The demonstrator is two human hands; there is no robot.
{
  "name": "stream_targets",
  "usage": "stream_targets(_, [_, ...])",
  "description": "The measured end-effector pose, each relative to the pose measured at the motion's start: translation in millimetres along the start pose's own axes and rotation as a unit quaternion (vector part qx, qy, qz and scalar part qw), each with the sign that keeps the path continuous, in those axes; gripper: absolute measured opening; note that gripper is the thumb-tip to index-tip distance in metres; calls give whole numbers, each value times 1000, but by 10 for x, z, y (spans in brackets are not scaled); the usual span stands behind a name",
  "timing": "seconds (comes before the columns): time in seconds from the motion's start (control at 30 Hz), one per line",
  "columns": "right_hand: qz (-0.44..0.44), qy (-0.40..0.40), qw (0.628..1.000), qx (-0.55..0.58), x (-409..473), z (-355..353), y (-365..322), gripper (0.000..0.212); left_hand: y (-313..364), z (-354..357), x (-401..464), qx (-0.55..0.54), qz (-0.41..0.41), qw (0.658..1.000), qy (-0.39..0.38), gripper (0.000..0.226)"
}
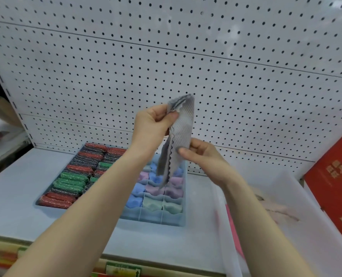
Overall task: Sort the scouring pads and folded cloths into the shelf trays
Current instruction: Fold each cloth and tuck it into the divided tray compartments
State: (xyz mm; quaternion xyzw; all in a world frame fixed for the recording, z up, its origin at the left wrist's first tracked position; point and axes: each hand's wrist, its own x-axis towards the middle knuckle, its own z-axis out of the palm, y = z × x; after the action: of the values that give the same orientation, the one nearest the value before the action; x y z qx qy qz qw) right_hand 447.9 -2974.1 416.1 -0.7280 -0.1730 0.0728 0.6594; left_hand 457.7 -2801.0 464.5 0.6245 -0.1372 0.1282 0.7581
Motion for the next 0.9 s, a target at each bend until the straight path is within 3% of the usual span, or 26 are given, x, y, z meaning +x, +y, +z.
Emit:
stream_targets(0.23, [9, 25, 998, 63, 44, 23, 1, 11, 70, -126, 119, -37, -33, 999, 14, 18])
stream_targets(0.3, [1, 44, 997, 69, 61, 32, -37, 7, 10, -159, 110, -46, -102, 994, 7, 13])
stream_targets(0.4, [27, 88, 993, 80, 64, 45, -49, 9, -200, -225, -26, 25, -243, 967, -76, 28])
stream_targets(0.5, [70, 122, 987, 71, 51, 34, 18, 8, -432, -234, -189, 31, -272, 954, -119, 14])
stream_targets(0.63, [89, 107, 989, 58, 32, -26, 59, 20, -528, -188, -201, 49, -228, 970, -63, 23])
stream_targets(0.73, [-6, 108, 992, 60, 58, -70, -53, 24, -457, -125, -162, 48, -122, 991, -38, 28])
stream_targets(0.83, [-90, 106, 989, 38, 95, -105, -216, 51, -321, -84, -121, 46, -37, 997, -50, 49])
stream_targets(0.9, [-116, 88, 989, 25, 87, -125, -290, 58, -270, -78, -97, 51, 0, 997, -61, 50])
